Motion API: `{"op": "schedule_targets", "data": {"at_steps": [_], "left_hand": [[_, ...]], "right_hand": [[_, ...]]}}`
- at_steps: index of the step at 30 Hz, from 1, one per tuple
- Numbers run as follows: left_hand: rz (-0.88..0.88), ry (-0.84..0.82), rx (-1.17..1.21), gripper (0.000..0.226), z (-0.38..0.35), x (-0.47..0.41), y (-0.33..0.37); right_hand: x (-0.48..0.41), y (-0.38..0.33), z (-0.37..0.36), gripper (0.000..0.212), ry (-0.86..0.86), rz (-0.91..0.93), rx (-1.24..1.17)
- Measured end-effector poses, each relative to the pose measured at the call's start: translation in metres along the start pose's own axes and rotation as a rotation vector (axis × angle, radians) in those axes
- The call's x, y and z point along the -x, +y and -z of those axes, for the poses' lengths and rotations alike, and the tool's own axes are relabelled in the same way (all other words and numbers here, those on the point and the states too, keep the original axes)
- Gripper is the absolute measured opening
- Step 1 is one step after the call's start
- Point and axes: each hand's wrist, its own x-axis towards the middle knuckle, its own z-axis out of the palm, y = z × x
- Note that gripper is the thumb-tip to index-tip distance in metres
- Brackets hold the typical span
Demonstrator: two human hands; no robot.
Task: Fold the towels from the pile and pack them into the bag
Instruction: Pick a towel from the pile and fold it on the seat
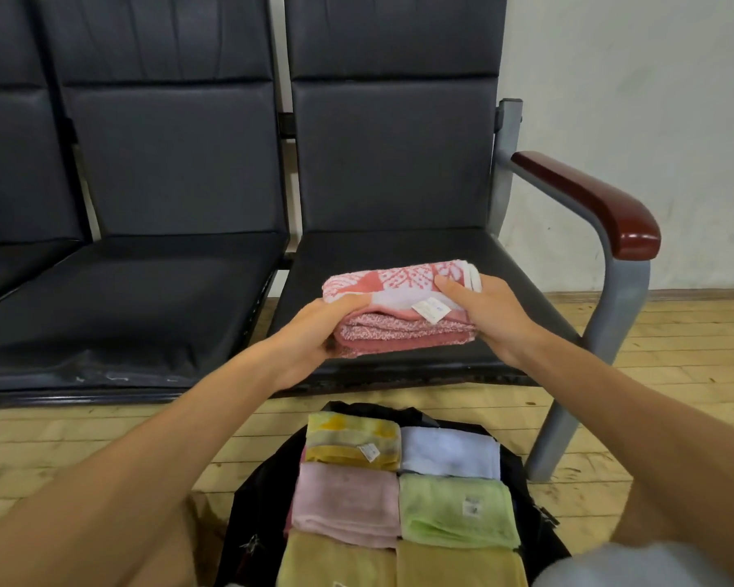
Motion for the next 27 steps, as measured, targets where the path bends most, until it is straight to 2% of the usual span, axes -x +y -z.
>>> {"op": "schedule_targets", "data": {"at_steps": [4, 6, 12, 15, 18, 20, 22, 24, 27], "left_hand": [[-0.080, -0.038, -0.277, 0.020, 0.005, 0.018, -0.012], [-0.136, -0.058, -0.368, 0.022, 0.009, 0.031, -0.022], [-0.128, -0.065, -0.500, 0.027, 0.013, 0.064, -0.057], [-0.027, -0.119, -0.560, 0.031, 0.018, 0.067, -0.083], [0.148, -0.219, -0.591, 0.032, 0.028, 0.060, -0.120], [0.293, -0.281, -0.591, 0.034, 0.037, 0.054, -0.150], [0.422, -0.345, -0.556, 0.047, 0.048, 0.051, -0.177], [0.499, -0.435, -0.565, 0.048, 0.057, 0.051, -0.196], [0.577, -0.460, -0.610, 0.048, 0.067, 0.050, -0.221]], "right_hand": [[0.019, 0.015, -0.003, 0.026, 0.068, 0.014, 0.201], [0.033, 0.022, -0.004, 0.035, 0.060, 0.013, 0.281], [0.078, 0.058, -0.016, 0.046, 0.003, -0.186, 0.200], [0.095, 0.086, -0.022, 0.041, -0.037, -0.313, 0.160], [0.103, 0.125, -0.033, 0.039, -0.047, -0.463, 0.135], [0.107, 0.154, -0.040, 0.035, -0.122, -0.596, 0.081], [0.114, 0.179, -0.046, 0.027, -0.239, -0.728, 0.001], [0.120, 0.203, -0.051, 0.026, -0.338, -0.822, -0.068], [0.124, 0.230, -0.067, 0.022, -0.350, -0.860, 0.056]]}}
